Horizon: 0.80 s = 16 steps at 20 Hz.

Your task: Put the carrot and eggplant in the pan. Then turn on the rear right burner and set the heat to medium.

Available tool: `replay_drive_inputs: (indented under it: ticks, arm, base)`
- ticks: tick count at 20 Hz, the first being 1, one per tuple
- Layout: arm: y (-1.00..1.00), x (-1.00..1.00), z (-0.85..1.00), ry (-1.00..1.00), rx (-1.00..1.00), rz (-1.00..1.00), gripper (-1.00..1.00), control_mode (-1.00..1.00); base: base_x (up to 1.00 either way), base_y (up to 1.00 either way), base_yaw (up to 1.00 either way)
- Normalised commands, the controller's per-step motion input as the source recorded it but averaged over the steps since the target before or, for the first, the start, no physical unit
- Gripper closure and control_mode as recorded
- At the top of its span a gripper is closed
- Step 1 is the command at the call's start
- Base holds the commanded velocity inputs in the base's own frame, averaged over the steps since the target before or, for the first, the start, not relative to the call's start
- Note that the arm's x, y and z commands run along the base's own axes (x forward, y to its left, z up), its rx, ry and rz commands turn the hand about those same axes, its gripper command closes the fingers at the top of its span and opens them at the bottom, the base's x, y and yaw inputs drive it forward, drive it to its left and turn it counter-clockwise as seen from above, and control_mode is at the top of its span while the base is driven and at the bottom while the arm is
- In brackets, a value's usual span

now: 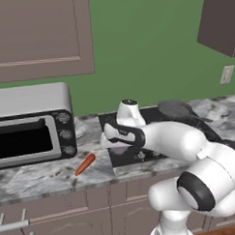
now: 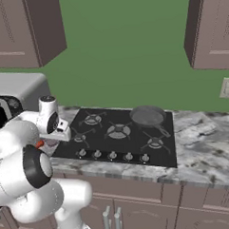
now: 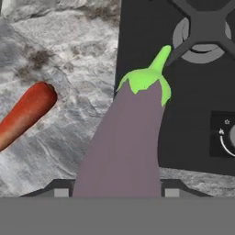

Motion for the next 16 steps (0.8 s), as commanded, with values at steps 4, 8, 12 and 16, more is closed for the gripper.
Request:
replay_drive_inputs:
  ticks: [4, 8, 12, 16]
  arm:
    - [-0.75, 0.17, 0.45, 0.05, 0.00, 0.03, 1.00, -1.00]
    - [-0.70, 0.38, 0.43, 0.08, -0.03, 0.05, 1.00, -1.00]
    - [-0.70, 0.59, 0.30, 0.12, -0.09, 0.03, 1.00, -1.00]
    - [-0.72, 0.65, 0.21, 0.14, -0.11, 0.02, 1.00, -1.00]
  base:
    - [0.00, 0.00, 0.00]
    - [0.00, 0.00, 0.00]
    - [0.00, 0.00, 0.00]
    - [0.00, 0.00, 0.00]
